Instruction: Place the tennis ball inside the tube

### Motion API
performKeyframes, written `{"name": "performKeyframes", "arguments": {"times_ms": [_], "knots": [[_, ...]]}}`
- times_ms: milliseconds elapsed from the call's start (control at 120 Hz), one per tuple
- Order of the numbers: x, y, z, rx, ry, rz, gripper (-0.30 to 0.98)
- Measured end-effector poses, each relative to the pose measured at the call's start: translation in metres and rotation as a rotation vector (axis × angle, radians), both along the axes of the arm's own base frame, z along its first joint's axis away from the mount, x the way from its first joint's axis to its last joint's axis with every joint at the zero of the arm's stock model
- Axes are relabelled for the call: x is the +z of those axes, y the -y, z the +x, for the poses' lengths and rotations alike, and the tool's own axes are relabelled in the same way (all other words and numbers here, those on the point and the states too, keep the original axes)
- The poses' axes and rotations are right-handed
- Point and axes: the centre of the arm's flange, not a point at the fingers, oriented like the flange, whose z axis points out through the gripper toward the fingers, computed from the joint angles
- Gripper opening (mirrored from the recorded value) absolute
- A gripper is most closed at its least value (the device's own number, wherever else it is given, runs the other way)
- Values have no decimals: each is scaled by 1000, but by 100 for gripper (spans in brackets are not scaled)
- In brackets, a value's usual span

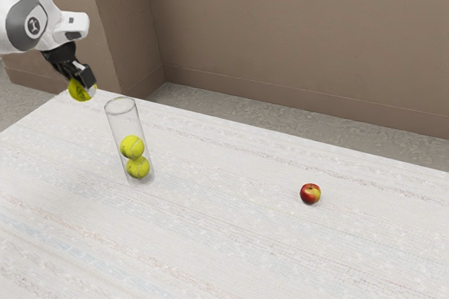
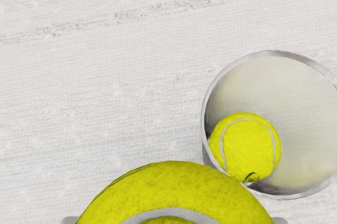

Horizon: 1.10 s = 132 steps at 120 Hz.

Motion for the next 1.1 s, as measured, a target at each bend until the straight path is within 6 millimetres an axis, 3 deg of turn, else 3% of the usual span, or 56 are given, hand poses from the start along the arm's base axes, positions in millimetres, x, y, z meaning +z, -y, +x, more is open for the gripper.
{"name": "performKeyframes", "arguments": {"times_ms": [183, 342, 508, 633, 883, 1100], "knots": [[2, 31, 46, -25, -34, -23, 39], [-10, 5, 51, 76, -90, -41, 43], [-8, 37, 65, 72, -107, -35, 42], [-8, 49, 71, 86, -109, -39, 43], [-1, 63, 70, 116, -117, -52, 60], [55, 144, 41, 38, -117, -40, 66]]}}
